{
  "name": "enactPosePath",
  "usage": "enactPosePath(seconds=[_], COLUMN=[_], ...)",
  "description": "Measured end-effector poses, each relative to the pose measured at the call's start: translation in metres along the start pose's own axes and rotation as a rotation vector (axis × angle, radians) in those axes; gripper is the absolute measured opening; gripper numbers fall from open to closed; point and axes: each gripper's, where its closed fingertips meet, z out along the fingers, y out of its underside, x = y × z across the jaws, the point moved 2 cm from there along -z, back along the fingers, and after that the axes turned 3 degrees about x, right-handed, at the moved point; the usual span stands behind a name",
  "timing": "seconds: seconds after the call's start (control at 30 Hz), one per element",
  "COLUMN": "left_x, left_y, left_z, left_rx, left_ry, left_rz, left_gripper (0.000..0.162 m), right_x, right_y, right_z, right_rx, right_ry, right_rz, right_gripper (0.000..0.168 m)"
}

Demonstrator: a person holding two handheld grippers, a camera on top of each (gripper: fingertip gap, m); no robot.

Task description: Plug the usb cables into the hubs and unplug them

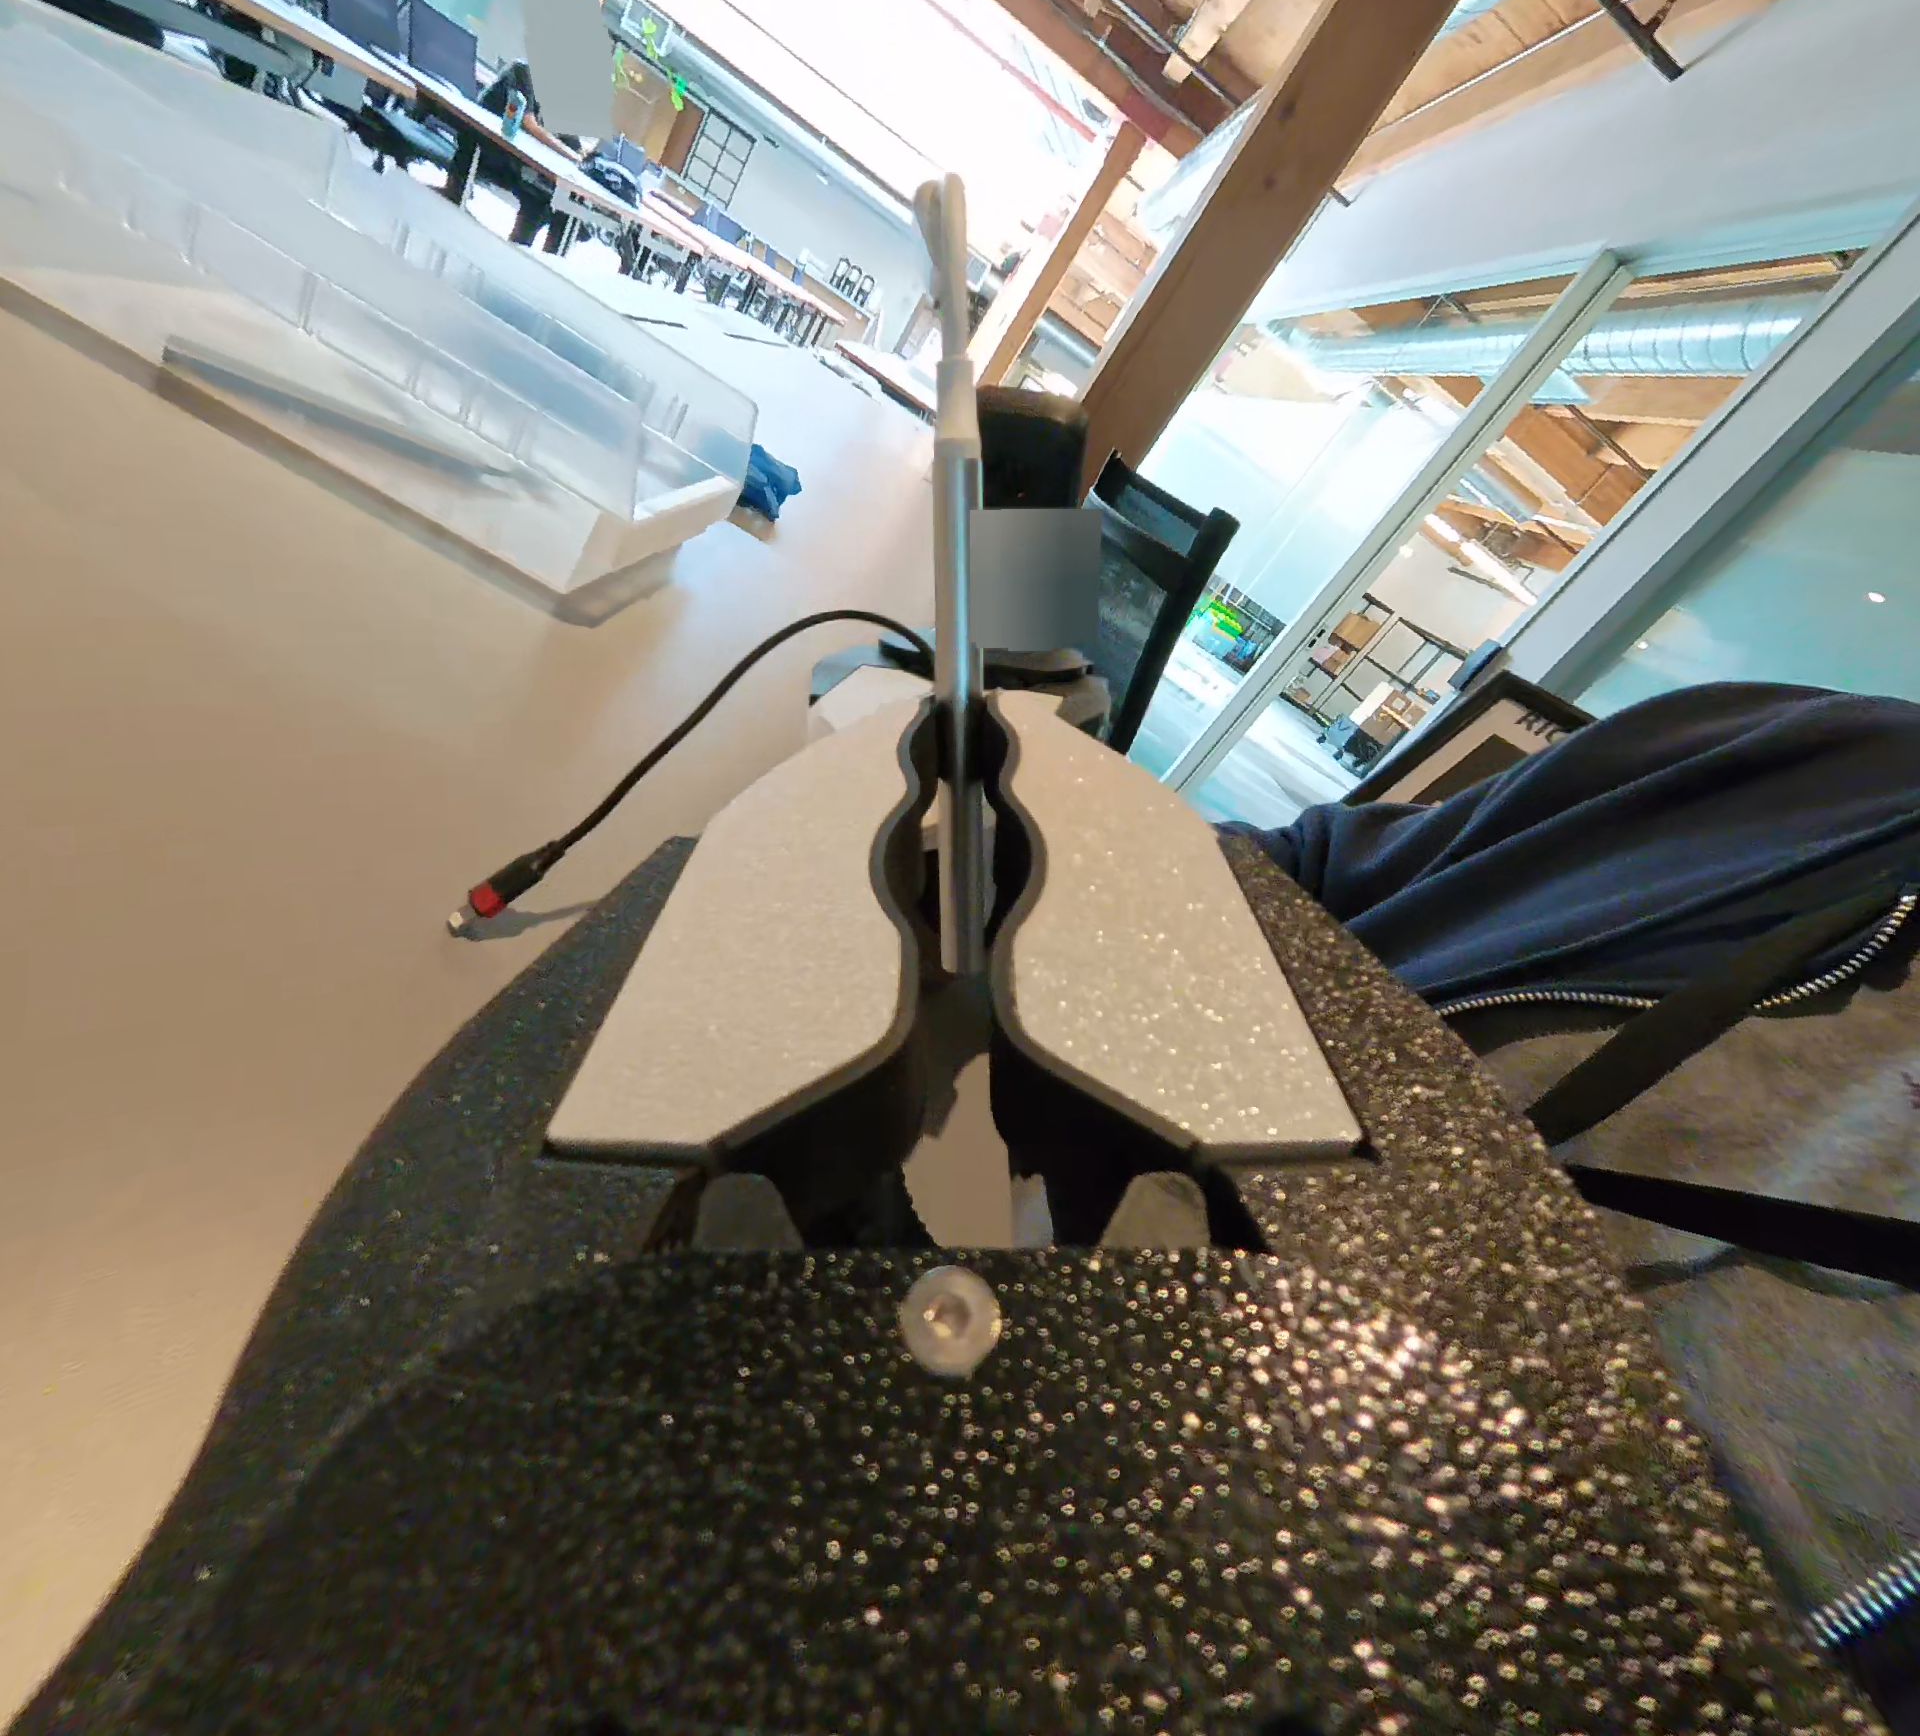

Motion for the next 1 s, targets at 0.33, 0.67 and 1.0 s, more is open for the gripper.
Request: enactPosePath(seconds=[0.33, 0.67, 1.0], left_x=[-0.008, -0.003, 0.001], left_y=[0.018, 0.019, 0.018], left_z=[0.010, 0.013, 0.014], left_rx=[-0.047, -0.090, -0.101], left_ry=[-0.020, -0.048, 0.000], left_rz=[-0.037, 0.051, 0.066], left_gripper=[0.007, 0.007, 0.007], right_x=[-0.005, -0.008, -0.010], right_y=[0.000, -0.004, -0.006], right_z=[0.001, 0.001, 0.000], right_rx=[0.005, 0.050, 0.075], right_ry=[-0.004, -0.038, -0.069], right_rz=[-0.074, -0.019, 0.020], right_gripper=[0.009, 0.009, 0.010])
